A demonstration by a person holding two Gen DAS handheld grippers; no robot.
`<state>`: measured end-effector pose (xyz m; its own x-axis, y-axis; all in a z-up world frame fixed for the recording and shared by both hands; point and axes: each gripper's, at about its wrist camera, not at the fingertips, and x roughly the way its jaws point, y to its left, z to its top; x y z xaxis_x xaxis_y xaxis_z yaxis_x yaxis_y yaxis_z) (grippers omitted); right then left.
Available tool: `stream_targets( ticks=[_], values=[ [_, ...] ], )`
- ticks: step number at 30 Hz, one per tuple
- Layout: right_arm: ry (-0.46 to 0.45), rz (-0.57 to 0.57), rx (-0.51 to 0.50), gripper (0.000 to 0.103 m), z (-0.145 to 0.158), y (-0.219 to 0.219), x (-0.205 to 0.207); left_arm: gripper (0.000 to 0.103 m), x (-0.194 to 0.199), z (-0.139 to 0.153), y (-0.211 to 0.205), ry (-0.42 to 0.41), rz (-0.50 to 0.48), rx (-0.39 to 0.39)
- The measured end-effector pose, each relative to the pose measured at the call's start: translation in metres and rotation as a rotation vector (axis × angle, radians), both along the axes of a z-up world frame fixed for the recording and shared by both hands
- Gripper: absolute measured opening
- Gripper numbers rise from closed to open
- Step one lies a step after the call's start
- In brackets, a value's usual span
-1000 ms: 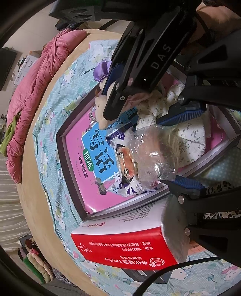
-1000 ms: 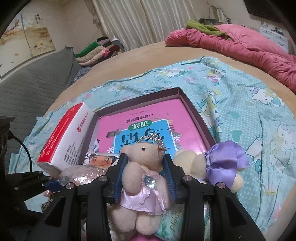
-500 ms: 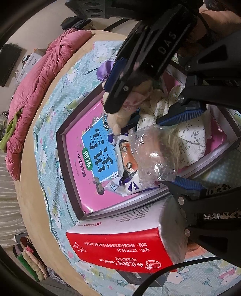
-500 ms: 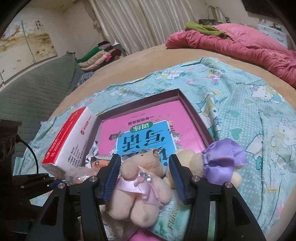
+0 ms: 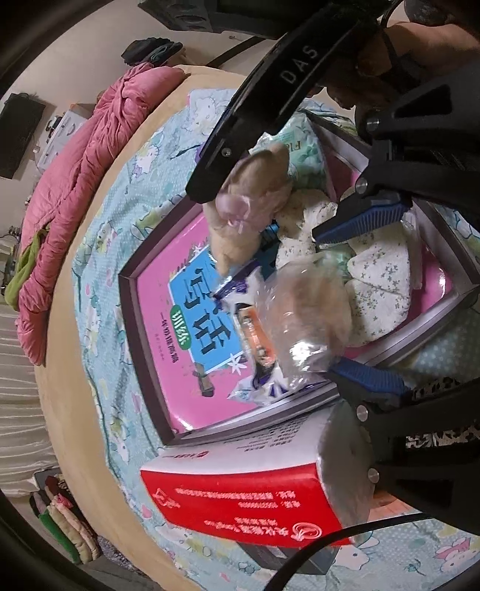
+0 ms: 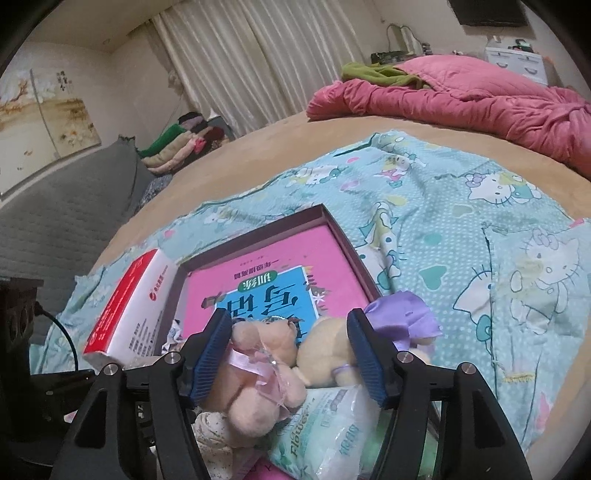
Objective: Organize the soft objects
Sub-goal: 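Lower bag into box with left tool while right tool lowers teddy beside it, then open left tool to release bag while right tool releases teddy in box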
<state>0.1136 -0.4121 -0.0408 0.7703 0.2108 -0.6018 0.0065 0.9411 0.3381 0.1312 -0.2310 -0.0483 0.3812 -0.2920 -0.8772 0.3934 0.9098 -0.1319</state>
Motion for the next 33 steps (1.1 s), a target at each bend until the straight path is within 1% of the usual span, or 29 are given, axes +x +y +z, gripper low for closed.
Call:
stream_targets(
  ticks=[2, 6, 10, 17, 25, 33],
  values=[
    [-0.003, -0.004, -0.003, 0.07, 0.0, 0.0, -0.001, 0.067, 0.0, 0.001, 0.0, -0.002, 0.002, 0.002],
    [-0.008, -0.011, 0.001, 0.071, 0.001, -0.003, -0.002, 0.069, -0.001, 0.003, 0.002, -0.006, 0.009, -0.004],
    [-0.014, -0.01, 0.002, 0.073, 0.002, -0.003, -0.003, 0.076, -0.001, 0.006, 0.006, -0.005, 0.016, -0.027],
    [-0.024, -0.007, -0.016, 0.075, 0.005, 0.0, -0.005, 0.078, -0.005, 0.012, 0.009, -0.017, 0.017, -0.042],
    [-0.027, -0.028, -0.043, 0.078, 0.007, 0.0, -0.009, 0.085, -0.009, 0.021, 0.014, -0.031, 0.022, -0.058],
    [-0.034, -0.041, -0.076, 0.078, 0.012, 0.002, -0.013, 0.086, -0.015, 0.03, 0.02, -0.052, 0.032, -0.067]
  ],
)
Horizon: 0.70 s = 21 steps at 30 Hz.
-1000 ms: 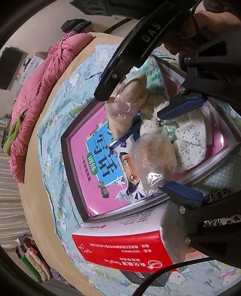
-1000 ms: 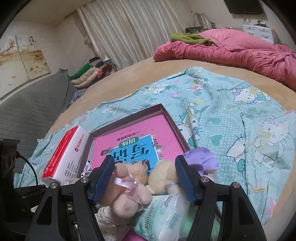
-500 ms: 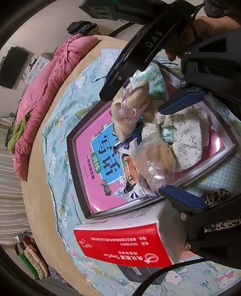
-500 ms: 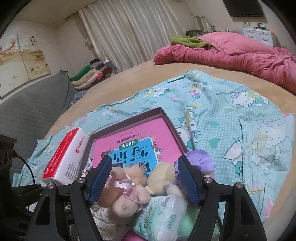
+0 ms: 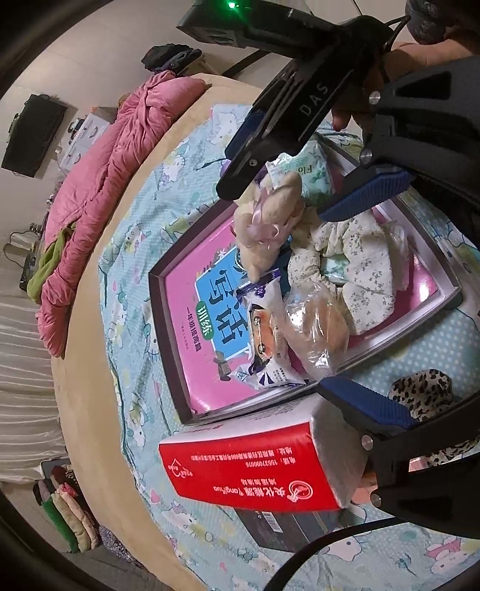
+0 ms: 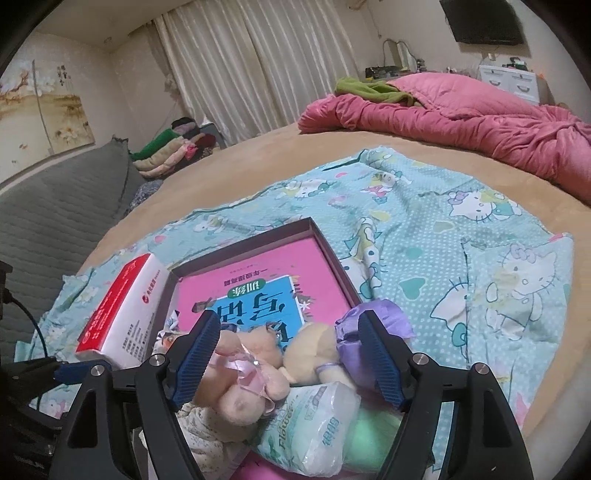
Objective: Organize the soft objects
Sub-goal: 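Open left tool to release bag while right tool releases teddy in box, then move both open tools back toward the pink towel and leopard scrunchie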
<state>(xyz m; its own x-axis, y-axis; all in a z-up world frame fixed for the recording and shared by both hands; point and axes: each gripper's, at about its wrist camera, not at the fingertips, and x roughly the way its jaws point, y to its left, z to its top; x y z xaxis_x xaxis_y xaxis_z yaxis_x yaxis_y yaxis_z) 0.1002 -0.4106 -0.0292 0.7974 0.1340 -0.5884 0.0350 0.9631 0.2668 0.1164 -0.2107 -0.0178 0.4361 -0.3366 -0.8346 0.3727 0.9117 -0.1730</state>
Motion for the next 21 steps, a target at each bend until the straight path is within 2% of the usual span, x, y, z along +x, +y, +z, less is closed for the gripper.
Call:
stream_targets(
  ticks=[10, 21],
  values=[
    [-0.024, 0.002, -0.06, 0.079, 0.015, 0.012, -0.014, 0.086, -0.008, 0.015, 0.015, -0.025, 0.021, -0.017],
    [-0.036, -0.027, -0.052, 0.08, 0.047, 0.023, -0.031, 0.086, -0.015, 0.03, 0.034, -0.045, 0.055, -0.017]
  ],
)
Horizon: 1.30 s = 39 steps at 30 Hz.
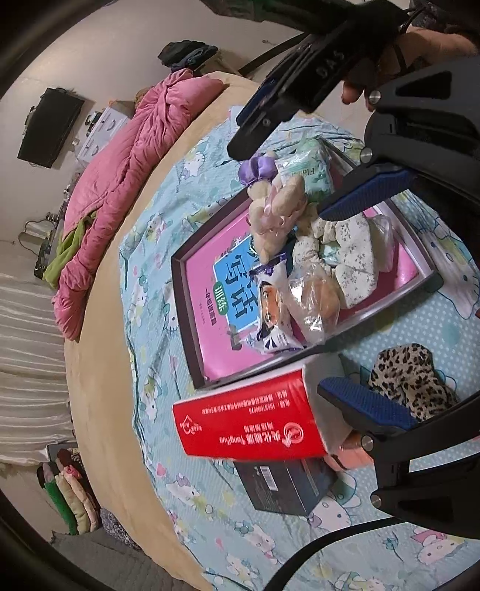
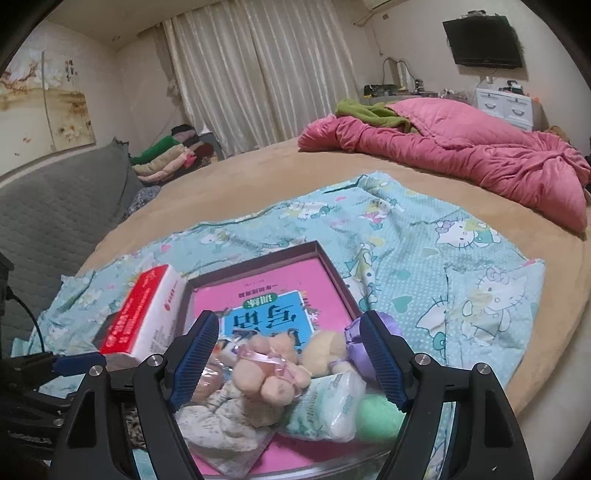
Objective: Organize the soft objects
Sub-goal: 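Move both open tools back toward the pink towel and leopard scrunchie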
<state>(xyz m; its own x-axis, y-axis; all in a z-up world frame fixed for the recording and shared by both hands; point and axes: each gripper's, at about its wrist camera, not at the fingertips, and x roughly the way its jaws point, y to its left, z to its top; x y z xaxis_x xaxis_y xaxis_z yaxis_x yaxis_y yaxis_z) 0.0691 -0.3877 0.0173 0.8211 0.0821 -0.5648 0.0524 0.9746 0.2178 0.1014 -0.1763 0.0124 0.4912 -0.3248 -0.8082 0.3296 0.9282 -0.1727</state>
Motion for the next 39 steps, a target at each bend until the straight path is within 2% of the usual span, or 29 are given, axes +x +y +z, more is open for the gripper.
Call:
stream_targets(
  ticks=[12, 17, 23, 33, 39],
  values=[
    [-0.042, 0.062, -0.005, 0.08, 0.034, 0.033, -0.022, 0.086, -0.014, 0.025, 0.022, -0.033, 0.023, 0.008],
    [-0.062, 0.067, -0.024, 0.08, 0.045, 0.04, -0.033, 0.086, -0.018, 0.033, 0.034, -0.038, 0.036, 0.047],
    [-0.071, 0.103, -0.027, 0.08, 0.057, 0.054, -0.041, 0.086, -0.021, 0.043, 0.061, -0.035, 0.082, 0.03],
    [-0.057, 0.202, -0.027, 0.08, 0.063, 0.09, -0.047, 0.086, -0.022, 0.049, 0.106, -0.029, 0.167, 0.043],
    [-0.029, 0.276, -0.025, 0.081, 0.057, 0.118, -0.049, 0.086, -0.022, 0.046, 0.131, -0.013, 0.216, 0.041]
  ],
)
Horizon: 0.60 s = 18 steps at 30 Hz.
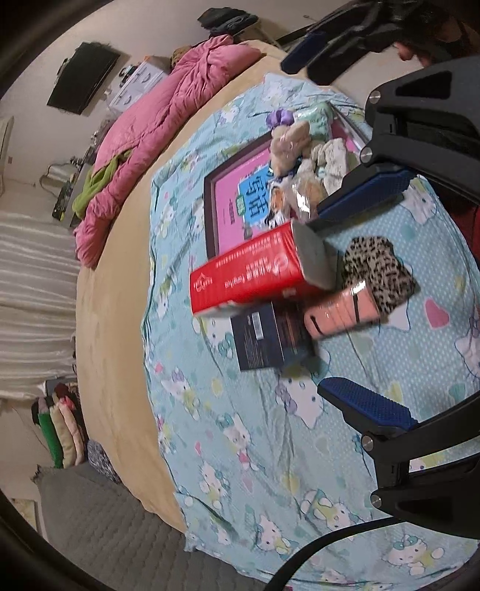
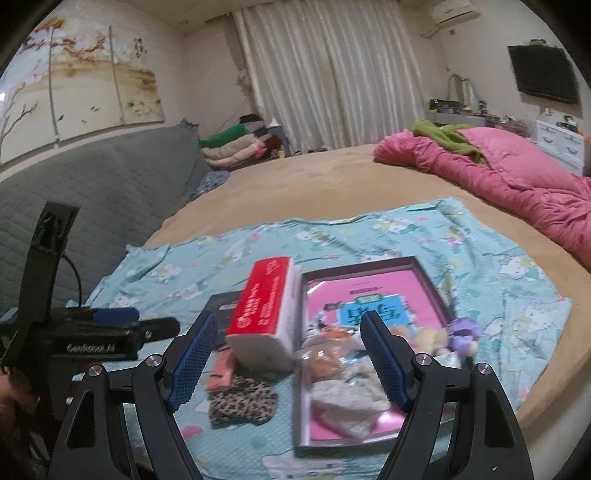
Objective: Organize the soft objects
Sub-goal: 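Move both open tools back toward the pink towel and leopard scrunchie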
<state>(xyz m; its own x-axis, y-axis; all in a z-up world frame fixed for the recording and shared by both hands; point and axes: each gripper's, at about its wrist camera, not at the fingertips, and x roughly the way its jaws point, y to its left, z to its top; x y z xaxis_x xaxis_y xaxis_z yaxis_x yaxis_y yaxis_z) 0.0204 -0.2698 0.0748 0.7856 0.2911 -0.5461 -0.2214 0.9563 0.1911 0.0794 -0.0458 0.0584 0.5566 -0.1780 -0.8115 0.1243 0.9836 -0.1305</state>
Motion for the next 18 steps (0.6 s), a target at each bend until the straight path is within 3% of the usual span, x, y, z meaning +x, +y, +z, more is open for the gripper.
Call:
stream_targets(
  ticks=[11, 18],
  values=[
    [0.07, 0.166, -0.081, 0.081, -0.031, 0.056, -0.003, 0.086, 0.003, -0.023, 0.019, 0.046, 0.038, -0.01],
    [0.122, 0.229, -0.135, 0.081, -0.058, 0.077, 0.0, 0.086, 0.007, -0.044, 0.028, 0.082, 0.046, -0.058]
  ],
)
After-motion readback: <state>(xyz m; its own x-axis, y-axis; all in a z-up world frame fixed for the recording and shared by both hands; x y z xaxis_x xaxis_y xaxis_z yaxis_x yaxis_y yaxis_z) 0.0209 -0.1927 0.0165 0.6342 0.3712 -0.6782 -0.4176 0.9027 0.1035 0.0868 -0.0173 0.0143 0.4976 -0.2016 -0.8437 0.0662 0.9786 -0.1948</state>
